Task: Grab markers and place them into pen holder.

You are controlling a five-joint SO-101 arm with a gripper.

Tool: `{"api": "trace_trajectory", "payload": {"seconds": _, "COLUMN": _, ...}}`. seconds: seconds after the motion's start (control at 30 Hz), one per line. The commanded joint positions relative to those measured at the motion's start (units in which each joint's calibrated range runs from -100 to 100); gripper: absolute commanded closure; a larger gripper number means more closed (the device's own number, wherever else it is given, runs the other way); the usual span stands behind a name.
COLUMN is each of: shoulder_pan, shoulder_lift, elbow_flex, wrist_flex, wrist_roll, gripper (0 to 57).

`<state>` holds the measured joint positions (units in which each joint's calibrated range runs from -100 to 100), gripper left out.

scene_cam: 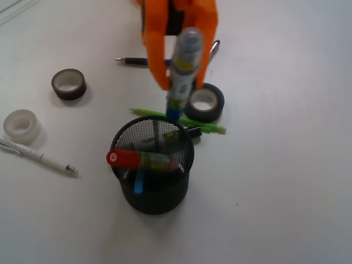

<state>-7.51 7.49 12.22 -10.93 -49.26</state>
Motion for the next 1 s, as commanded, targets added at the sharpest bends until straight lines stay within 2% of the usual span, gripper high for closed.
{"api": "trace_trajectory", "payload": {"seconds": 0.0, "shoulder_pan": 2.0, "shoulder_lift": -3.3, "elbow_flex": 2.9, "wrist_flex": -8.4, "wrist_roll": -0.3, "gripper": 56.9}}
{"api": "trace_trajectory", "payload": {"seconds": 0.3, "shoulder_pan": 2.7, "shoulder_lift": 2.8, "elbow_flex": 0.7, "wrist_flex": -8.8, "wrist_roll": -0.8, "gripper": 56.6}}
{"api": "trace_trajectory", "payload": {"seconds": 0.37, "shoulder_pan": 2.4, "shoulder_lift": 6.0, "elbow_flex": -1.3, "wrist_flex": -8.8, "wrist_roll": -1.1, "gripper": 53.3}}
{"api": "trace_trajectory", "payload": {"seconds": 0.5, "shoulder_pan": 0.7, "shoulder_lift": 10.9, "elbow_flex": -3.6, "wrist_flex": -14.5, "wrist_roll": -1.6, "gripper": 39.9}}
{"api": "trace_trajectory", "payload": {"seconds": 0.6, "shoulder_pan": 0.3, "shoulder_lift": 13.7, "elbow_flex": -3.9, "wrist_flex": -19.4, "wrist_roll": -1.6, "gripper": 34.3}}
{"api": "trace_trajectory", "payload": {"seconds": 0.7, "shoulder_pan": 0.4, "shoulder_lift": 14.8, "elbow_flex": -3.9, "wrist_flex": -20.6, "wrist_roll": -1.4, "gripper": 31.7}}
{"api": "trace_trajectory", "payload": {"seconds": 0.83, "shoulder_pan": 0.7, "shoulder_lift": 13.7, "elbow_flex": -3.4, "wrist_flex": -20.2, "wrist_roll": -0.2, "gripper": 31.1}}
{"api": "trace_trajectory", "payload": {"seconds": 0.97, "shoulder_pan": 0.1, "shoulder_lift": 7.8, "elbow_flex": -3.5, "wrist_flex": -8.2, "wrist_roll": 3.8, "gripper": 31.1}}
